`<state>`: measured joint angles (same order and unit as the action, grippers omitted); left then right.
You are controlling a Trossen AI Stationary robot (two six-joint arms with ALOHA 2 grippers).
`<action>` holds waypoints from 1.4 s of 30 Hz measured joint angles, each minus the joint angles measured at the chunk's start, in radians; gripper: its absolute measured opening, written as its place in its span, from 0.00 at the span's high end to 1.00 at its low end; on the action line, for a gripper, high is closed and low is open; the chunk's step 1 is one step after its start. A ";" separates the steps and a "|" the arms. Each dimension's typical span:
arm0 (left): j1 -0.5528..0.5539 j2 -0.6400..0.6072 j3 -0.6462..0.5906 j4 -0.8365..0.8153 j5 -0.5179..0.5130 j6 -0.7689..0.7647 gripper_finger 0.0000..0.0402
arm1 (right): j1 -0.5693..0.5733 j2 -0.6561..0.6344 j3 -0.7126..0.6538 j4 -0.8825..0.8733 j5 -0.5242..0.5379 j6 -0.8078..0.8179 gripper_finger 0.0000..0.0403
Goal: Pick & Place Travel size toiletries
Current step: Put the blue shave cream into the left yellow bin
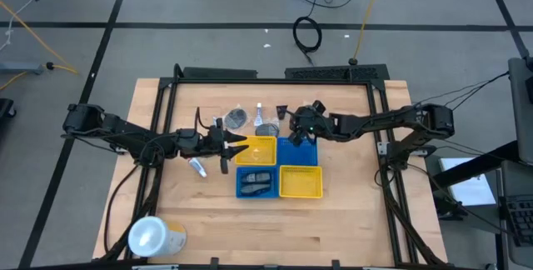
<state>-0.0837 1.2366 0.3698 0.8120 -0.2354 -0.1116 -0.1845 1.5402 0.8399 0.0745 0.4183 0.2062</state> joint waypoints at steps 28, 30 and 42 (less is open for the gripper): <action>0.000 0.028 0.000 0.008 -0.019 -0.033 0.67 | 0.012 -0.147 -0.026 0.046 -0.113 -0.058 1.00; 0.000 0.046 0.000 0.029 -0.058 -0.033 0.67 | 0.032 -0.190 -0.026 0.056 -0.134 -0.073 1.00; 0.006 0.261 0.197 0.000 -0.107 0.011 0.39 | 0.197 -0.295 -0.025 0.149 -0.137 -0.125 1.00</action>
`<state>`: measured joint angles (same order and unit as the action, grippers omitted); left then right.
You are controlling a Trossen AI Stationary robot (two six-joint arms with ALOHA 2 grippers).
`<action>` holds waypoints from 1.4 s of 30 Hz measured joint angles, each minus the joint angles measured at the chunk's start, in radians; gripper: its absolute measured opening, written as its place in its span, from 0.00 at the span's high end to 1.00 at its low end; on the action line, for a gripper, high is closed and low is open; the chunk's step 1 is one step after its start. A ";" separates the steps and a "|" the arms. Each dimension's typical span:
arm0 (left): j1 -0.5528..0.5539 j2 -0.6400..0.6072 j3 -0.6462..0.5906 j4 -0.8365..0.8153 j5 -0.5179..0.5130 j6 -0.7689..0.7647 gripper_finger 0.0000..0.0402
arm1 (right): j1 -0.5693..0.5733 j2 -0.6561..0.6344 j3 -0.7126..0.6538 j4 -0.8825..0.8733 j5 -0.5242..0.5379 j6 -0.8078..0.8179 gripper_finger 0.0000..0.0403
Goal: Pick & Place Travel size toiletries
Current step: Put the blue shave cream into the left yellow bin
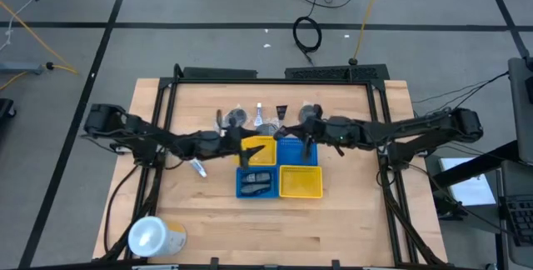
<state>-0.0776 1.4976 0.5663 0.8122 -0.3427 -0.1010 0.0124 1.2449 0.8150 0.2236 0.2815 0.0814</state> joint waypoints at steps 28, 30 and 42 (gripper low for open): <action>0.024 0.205 0.225 -0.124 -0.026 0.021 0.49 | 0.056 0.000 0.000 0.042 0.003 -0.022 1.00; 0.023 0.205 0.225 -0.130 -0.023 0.022 0.60 | 0.056 0.000 0.000 0.042 0.004 -0.022 1.00; 0.025 0.204 0.225 -0.143 0.008 0.046 0.73 | 0.055 0.000 0.000 0.038 0.002 -0.022 1.00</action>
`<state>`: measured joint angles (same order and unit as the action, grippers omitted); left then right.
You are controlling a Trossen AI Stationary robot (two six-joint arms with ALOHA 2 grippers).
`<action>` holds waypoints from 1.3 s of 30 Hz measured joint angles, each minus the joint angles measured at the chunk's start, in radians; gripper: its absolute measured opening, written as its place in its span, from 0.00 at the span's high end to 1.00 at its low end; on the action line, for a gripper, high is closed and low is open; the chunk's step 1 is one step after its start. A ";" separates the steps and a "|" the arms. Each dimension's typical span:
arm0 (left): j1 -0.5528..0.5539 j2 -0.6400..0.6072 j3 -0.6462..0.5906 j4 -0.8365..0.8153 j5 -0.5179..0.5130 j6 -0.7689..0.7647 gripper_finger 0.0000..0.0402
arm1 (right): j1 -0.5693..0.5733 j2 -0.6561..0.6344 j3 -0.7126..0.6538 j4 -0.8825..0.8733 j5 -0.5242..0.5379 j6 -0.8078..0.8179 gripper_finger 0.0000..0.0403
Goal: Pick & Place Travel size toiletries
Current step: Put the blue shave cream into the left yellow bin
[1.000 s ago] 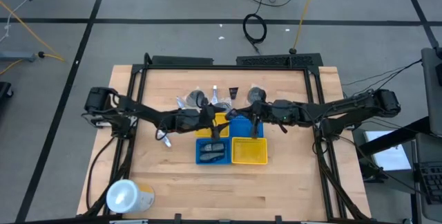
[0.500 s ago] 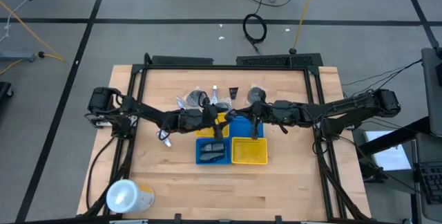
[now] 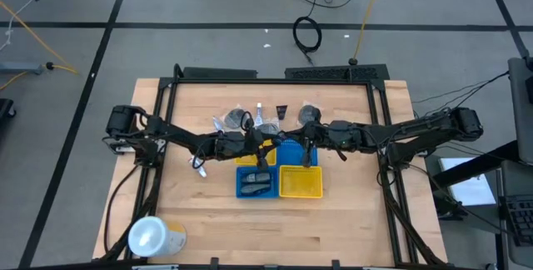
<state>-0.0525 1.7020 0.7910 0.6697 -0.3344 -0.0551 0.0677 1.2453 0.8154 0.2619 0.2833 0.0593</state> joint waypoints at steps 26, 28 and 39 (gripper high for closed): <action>-0.015 -0.244 -0.002 -0.857 0.042 -0.260 0.73 | -0.001 -0.001 0.001 -0.035 0.001 -0.097 0.83; -0.015 -0.264 0.002 -0.904 0.047 -0.297 0.73 | -0.001 -0.001 0.001 -0.034 0.001 -0.098 0.83; -0.015 -0.222 0.000 -0.902 0.074 -0.399 0.73 | -0.001 -0.001 0.000 -0.026 0.001 -0.098 0.84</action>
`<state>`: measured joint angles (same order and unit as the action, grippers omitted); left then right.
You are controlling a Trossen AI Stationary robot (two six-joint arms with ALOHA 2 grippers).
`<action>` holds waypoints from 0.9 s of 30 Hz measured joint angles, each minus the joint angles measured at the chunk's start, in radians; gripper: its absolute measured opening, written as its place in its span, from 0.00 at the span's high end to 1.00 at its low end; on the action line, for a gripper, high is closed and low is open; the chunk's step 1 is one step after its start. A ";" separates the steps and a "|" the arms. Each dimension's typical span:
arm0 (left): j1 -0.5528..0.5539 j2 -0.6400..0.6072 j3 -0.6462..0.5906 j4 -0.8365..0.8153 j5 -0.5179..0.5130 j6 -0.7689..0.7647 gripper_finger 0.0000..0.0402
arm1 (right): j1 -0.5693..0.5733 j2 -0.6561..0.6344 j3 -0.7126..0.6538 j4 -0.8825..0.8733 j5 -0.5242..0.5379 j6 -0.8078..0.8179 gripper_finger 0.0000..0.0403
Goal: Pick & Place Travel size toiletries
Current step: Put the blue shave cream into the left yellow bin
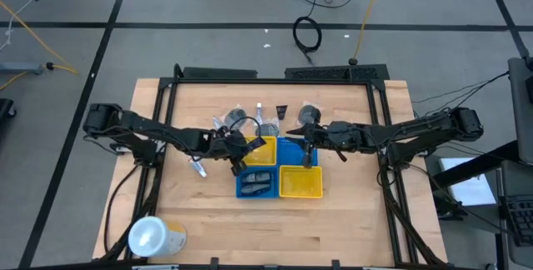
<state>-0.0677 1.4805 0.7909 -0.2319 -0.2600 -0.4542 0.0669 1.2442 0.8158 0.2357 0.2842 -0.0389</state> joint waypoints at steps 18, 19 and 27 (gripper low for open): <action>0.003 0.065 0.000 0.062 0.007 0.037 0.73 | 0.000 0.000 0.000 -0.001 -0.001 0.000 0.84; 0.003 0.065 0.000 0.063 0.007 0.037 0.72 | 0.000 0.000 0.000 -0.001 -0.001 0.000 0.84; 0.003 0.065 0.000 0.080 -0.003 0.040 0.64 | 0.000 0.000 0.000 -0.001 -0.001 0.000 0.84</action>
<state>-0.0650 1.5455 0.7906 -0.1522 -0.2626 -0.4139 0.0672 1.2442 0.8154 0.2347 0.2832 -0.0387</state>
